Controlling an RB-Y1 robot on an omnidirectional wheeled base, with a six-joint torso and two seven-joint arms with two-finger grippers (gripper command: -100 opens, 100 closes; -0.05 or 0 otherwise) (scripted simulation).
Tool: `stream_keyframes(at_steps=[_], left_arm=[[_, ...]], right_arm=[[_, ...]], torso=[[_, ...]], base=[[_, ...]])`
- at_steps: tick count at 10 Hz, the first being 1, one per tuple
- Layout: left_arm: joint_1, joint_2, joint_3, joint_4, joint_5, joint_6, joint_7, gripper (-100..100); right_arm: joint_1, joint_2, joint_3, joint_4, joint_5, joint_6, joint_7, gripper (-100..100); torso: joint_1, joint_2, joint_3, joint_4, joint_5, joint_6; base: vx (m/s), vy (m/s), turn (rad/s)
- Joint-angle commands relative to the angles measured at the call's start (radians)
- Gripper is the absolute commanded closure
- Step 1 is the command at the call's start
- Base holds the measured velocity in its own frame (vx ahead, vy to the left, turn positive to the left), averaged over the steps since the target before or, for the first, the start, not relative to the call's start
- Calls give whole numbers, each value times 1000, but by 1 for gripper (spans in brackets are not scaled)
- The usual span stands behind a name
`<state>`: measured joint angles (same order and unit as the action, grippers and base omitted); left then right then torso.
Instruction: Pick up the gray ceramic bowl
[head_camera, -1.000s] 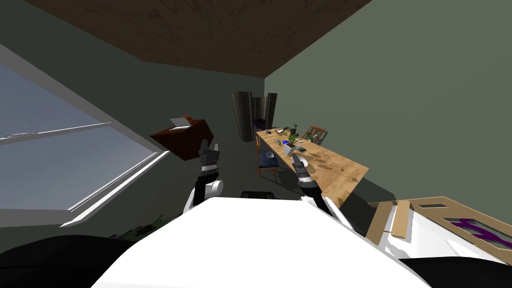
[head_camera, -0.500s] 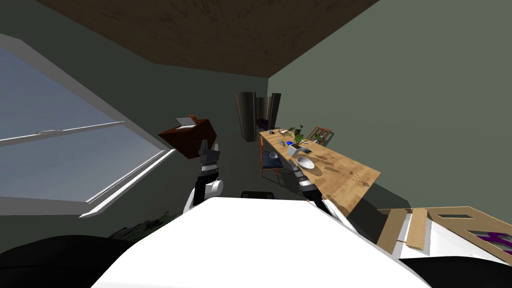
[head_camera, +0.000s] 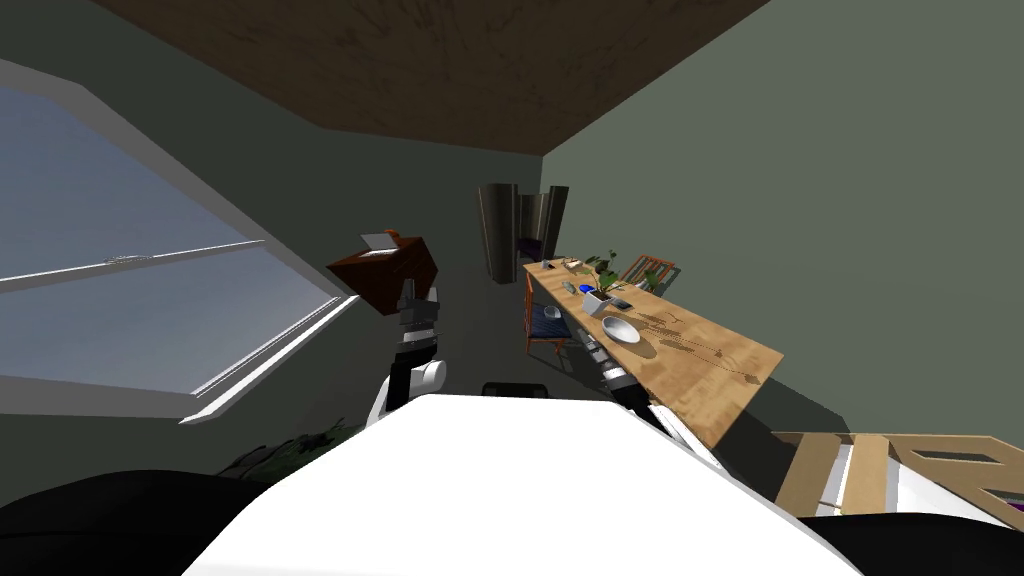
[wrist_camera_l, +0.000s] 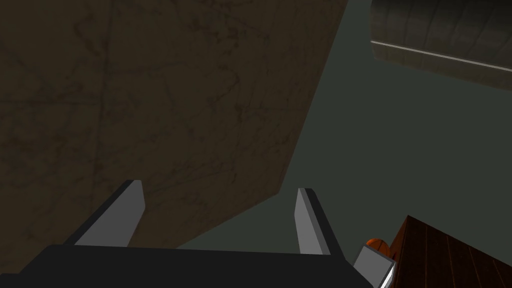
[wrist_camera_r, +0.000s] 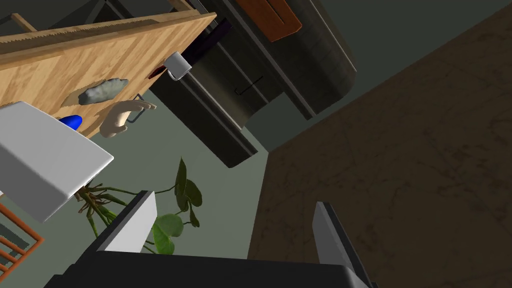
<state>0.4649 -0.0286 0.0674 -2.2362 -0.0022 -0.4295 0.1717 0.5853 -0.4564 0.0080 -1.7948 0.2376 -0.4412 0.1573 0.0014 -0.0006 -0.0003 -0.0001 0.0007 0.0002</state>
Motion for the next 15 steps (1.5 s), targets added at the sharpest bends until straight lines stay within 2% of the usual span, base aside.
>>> stream_keyframes(at_steps=[1,2,3,4,5,6,7,8,9,10,12,13,14,15], left_arm=[[0,0,0,0,0,0,0,0],[0,0,0,0,0,0,0,0],[0,0,0,0,0,0,0,0],[0,0,0,0,0,0,0,0],[0,0,0,0,0,0,0,0],[0,0,0,0,0,0,0,0],[0,0,0,0,0,0,0,0],[0,0,0,0,0,0,0,0],[0,0,0,0,0,0,0,0],[0,0,0,0,0,0,0,0],[0,0,0,0,0,0,0,0],[0,0,0,0,0,0,0,0],[0,0,0,0,0,0,0,0],[0,0,0,0,0,0,0,0]], right_arm=[[-1,-31,9,50,20,13,26,-100],[-1,-31,9,68,20,13,26,-100],[-3,-65,17,107,38,23,49,-100],[-3,-65,17,132,38,23,49,-100],[-5,-99,27,174,56,31,72,-100],[-5,-99,27,197,56,31,72,-100],[-5,-99,27,197,56,31,72,-100],[-8,-133,37,237,75,39,95,-100],[-8,-133,37,264,75,39,95,-100],[-11,-166,49,306,94,45,118,-100],[-11,-166,49,331,94,45,118,-100],[-15,-200,62,377,112,51,140,-100],[-15,-200,62,399,112,51,140,-100],[-19,-232,74,450,131,57,162,-100]], torso=[[0,0,0,0,0,0],[1,0,0,0,0,0],[1,0,0,0,0,0],[2,-1,-1,0,0,0],[2,-1,-1,0,0,0],[2,-2,-1,0,0,0],[1,-2,-1,0,0,0],[0,-1,0,0,0,0],[1,-1,-1,0,0,0],[1,-1,-1,0,0,0],[1,-2,-1,0,0,0],[0,0,0,0,0,0],[1,-1,-1,0,0,0],[1,-1,-1,0,0,0]], base=[[21,49,94],[26,52,64],[42,67,115],[42,56,46],[49,57,110],[47,48,55],[21,26,-12],[38,44,119],[41,44,61],[50,60,125],[30,37,13],[40,53,121],[44,42,76],[50,58,121]])
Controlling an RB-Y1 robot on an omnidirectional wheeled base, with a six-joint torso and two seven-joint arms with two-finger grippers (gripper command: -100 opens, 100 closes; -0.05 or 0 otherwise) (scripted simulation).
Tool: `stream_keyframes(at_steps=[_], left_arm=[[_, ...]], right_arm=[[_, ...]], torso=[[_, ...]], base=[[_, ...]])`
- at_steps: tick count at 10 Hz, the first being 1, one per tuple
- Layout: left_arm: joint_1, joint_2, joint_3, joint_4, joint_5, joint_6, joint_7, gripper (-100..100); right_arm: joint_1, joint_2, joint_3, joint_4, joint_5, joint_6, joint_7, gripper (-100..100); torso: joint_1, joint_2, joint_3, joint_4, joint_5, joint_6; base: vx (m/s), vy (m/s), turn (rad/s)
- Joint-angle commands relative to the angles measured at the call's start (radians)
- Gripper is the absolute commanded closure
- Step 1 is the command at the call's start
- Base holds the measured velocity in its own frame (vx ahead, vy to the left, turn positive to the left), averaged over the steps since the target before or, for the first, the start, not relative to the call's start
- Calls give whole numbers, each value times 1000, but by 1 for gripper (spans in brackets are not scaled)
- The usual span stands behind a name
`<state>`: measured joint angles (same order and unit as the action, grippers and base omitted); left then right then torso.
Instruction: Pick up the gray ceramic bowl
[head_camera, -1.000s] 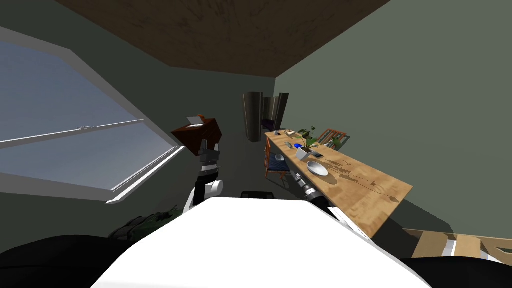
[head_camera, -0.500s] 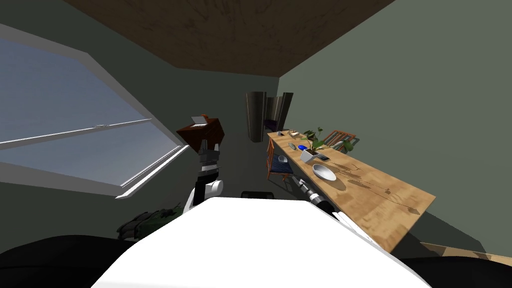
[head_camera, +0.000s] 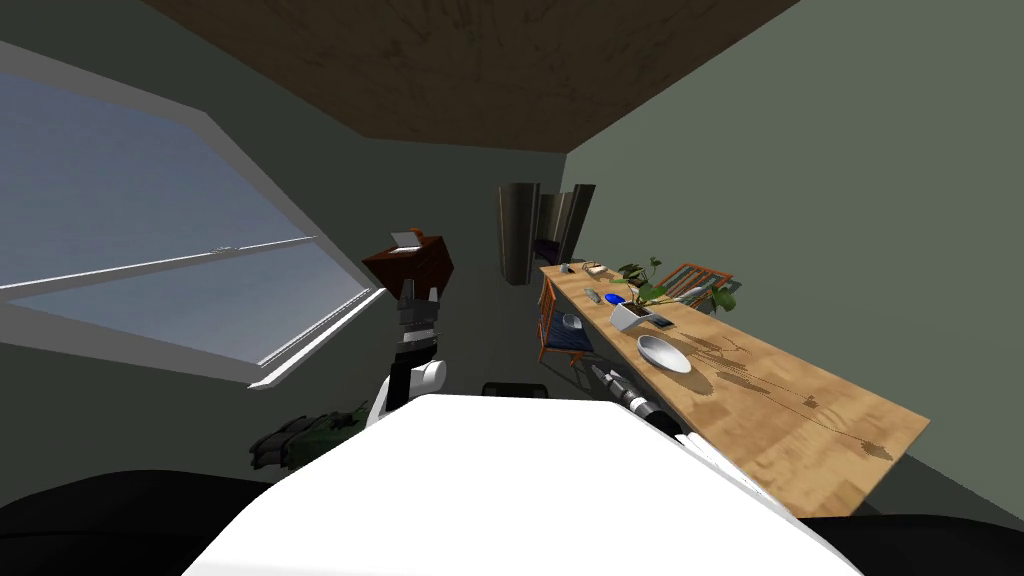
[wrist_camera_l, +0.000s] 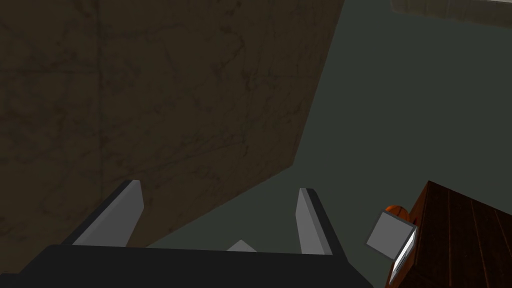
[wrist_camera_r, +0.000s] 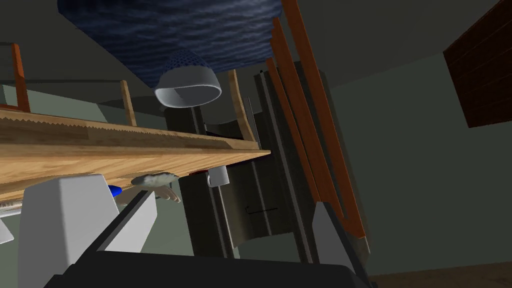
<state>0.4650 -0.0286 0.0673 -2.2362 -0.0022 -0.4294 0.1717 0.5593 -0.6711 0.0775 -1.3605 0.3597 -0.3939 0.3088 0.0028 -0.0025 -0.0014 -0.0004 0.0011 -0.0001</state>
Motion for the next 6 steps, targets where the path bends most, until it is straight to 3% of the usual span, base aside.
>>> stream_keyframes(at_steps=[1,2,4,5,6], left_arm=[[0,0,0,0,0,0,0,0],[0,0,0,0,0,0,0,0],[0,0,0,0,0,0,0,0],[0,0,0,0,0,0,0,0],[0,0,0,0,0,0,0,0]], right_arm=[[7,-18,5,32,9,9,11,-100],[2,-50,17,66,27,14,32,-100],[2,-50,17,100,27,14,32,-100],[-4,-82,29,130,44,18,52,-100],[-4,-82,29,156,44,18,52,-100]], torso=[[0,0,0,0,0,0],[0,0,0,0,0,1],[0,0,0,0,0,1],[-2,2,1,0,0,1],[-1,2,1,0,0,0]], base=[[50,55,48],[73,69,105],[37,36,23],[26,38,117],[45,39,67]])
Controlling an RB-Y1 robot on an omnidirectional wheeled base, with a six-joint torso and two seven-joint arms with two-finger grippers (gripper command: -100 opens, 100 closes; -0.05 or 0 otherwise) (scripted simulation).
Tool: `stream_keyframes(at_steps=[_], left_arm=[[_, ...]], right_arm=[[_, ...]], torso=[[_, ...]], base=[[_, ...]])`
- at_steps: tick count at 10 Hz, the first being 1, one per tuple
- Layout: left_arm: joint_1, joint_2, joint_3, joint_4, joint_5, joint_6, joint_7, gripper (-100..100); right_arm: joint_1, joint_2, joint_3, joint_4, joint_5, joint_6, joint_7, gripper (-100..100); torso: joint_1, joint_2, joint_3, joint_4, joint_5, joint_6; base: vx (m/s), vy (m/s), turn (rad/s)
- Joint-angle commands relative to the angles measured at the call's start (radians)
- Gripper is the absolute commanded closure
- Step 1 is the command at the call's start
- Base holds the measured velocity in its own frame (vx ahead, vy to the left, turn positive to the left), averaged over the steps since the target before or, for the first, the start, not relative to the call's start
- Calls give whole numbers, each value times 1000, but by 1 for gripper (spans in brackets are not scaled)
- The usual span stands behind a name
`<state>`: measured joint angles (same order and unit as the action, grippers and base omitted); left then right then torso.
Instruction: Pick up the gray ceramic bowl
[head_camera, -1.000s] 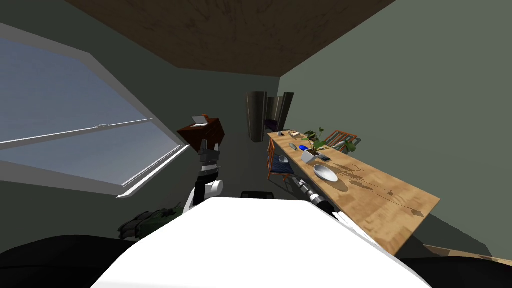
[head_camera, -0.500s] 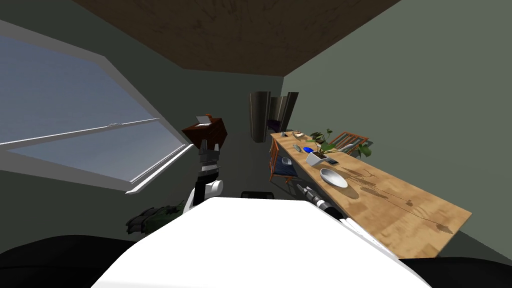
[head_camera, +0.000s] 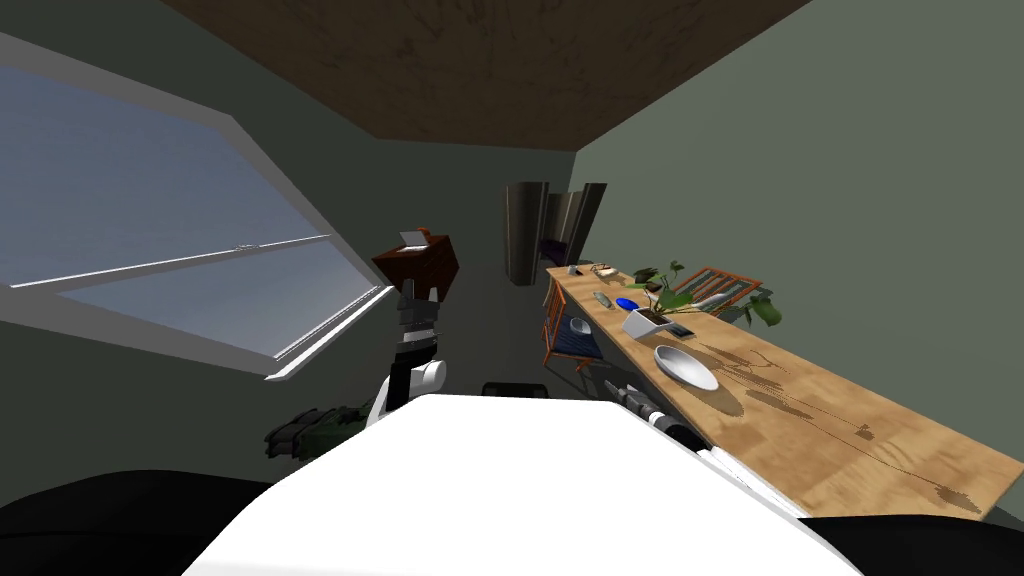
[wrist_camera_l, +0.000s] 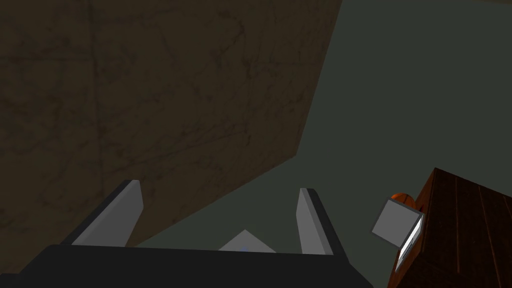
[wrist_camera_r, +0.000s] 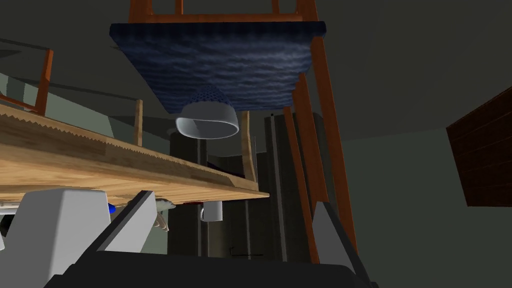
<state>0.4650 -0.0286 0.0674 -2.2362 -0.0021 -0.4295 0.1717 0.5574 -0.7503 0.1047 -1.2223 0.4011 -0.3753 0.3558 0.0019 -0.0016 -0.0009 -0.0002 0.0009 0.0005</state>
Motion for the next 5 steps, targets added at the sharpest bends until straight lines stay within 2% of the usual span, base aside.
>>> stream_keyframes(at_steps=[1,3,4,5], left_arm=[[0,0,0,0,0,0,0,0],[0,0,0,0,0,0,0,0],[0,0,0,0,0,0,0,0],[0,0,0,0,0,0,0,0]], right_arm=[[-2,-3,2,30,3,0,5,-100],[-14,-65,24,123,36,7,43,-100],[-14,-65,24,130,36,7,43,-100],[-14,-65,24,160,36,7,43,-100]], torso=[[0,0,0,0,0,0],[0,0,0,0,0,0],[1,-2,-1,0,0,-1],[1,-2,-1,0,0,0]], base=[[27,19,-17],[58,50,134],[66,43,69],[36,29,-3]])
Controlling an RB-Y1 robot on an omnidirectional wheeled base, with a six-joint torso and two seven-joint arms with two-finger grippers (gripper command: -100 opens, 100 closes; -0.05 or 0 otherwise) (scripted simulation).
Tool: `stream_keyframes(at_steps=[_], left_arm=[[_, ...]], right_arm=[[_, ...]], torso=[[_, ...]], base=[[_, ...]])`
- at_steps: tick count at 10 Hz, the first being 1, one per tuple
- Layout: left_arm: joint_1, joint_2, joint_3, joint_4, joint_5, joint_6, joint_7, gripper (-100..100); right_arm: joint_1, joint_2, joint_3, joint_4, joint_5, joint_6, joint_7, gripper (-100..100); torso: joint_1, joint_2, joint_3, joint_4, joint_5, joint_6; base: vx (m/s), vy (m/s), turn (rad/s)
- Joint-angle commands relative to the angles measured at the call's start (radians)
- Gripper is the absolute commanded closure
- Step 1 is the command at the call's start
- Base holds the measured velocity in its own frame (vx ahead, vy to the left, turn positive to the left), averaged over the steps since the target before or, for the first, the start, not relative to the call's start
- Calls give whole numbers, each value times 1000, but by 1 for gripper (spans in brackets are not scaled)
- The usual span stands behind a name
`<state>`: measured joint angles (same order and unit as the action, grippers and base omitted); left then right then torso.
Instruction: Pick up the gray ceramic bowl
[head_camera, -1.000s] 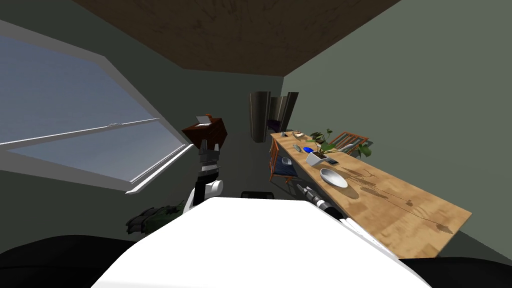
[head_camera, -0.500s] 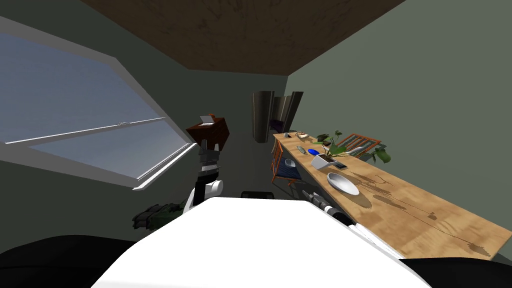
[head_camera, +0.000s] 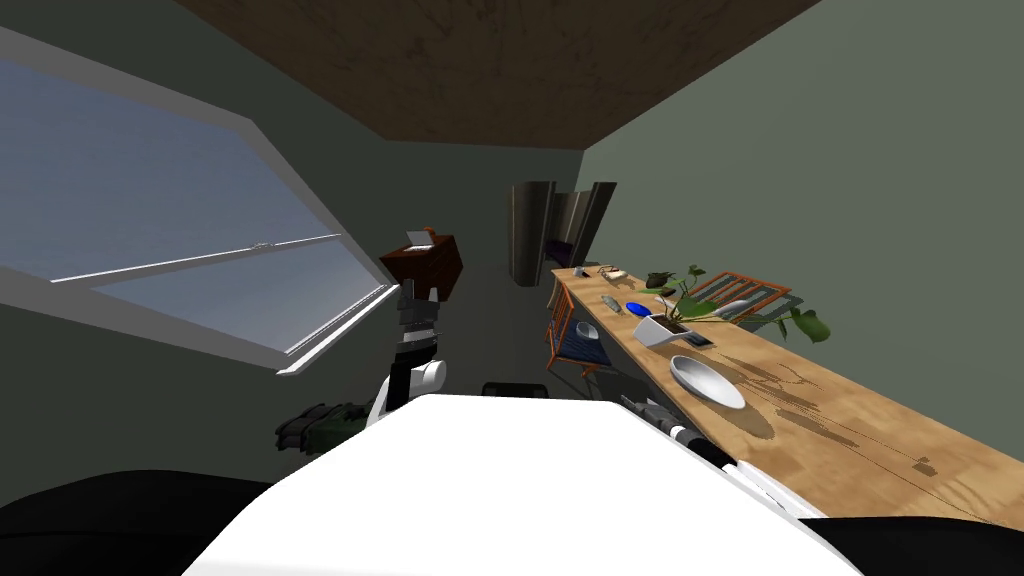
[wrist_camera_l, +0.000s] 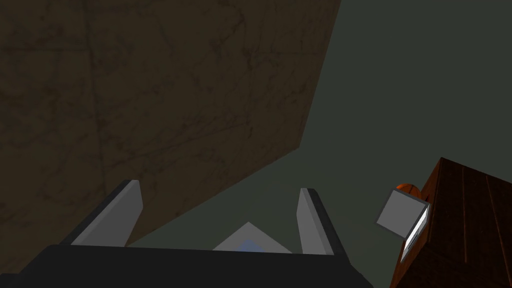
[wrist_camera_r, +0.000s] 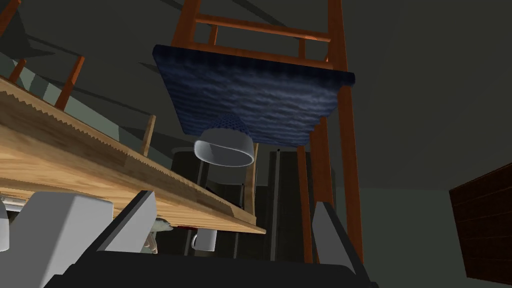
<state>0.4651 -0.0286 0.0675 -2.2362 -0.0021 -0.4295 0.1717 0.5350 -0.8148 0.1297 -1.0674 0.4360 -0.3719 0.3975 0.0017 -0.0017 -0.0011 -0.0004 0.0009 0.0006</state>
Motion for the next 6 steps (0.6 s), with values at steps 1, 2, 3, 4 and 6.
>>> stream_keyframes(at_steps=[1,2,3,4,6], left_arm=[[0,0,0,0,0,0,0,0],[0,0,0,0,0,0,0,0],[0,0,0,0,0,0,0,0],[0,0,0,0,0,0,0,0],[0,0,0,0,0,0,0,0]], right_arm=[[1,-31,9,50,16,6,19,-100],[1,-31,9,72,16,6,19,-100],[1,-31,9,72,16,6,19,-100],[-7,-61,20,111,30,8,35,-100],[-15,-89,30,157,44,8,49,-100]], torso=[[0,0,0,0,0,0],[0,0,0,0,0,0],[0,0,0,0,0,0],[-1,1,1,0,0,0],[-1,0,0,0,0,0]], base=[[45,34,94],[47,30,59],[23,12,-5],[42,25,89],[58,19,83]])
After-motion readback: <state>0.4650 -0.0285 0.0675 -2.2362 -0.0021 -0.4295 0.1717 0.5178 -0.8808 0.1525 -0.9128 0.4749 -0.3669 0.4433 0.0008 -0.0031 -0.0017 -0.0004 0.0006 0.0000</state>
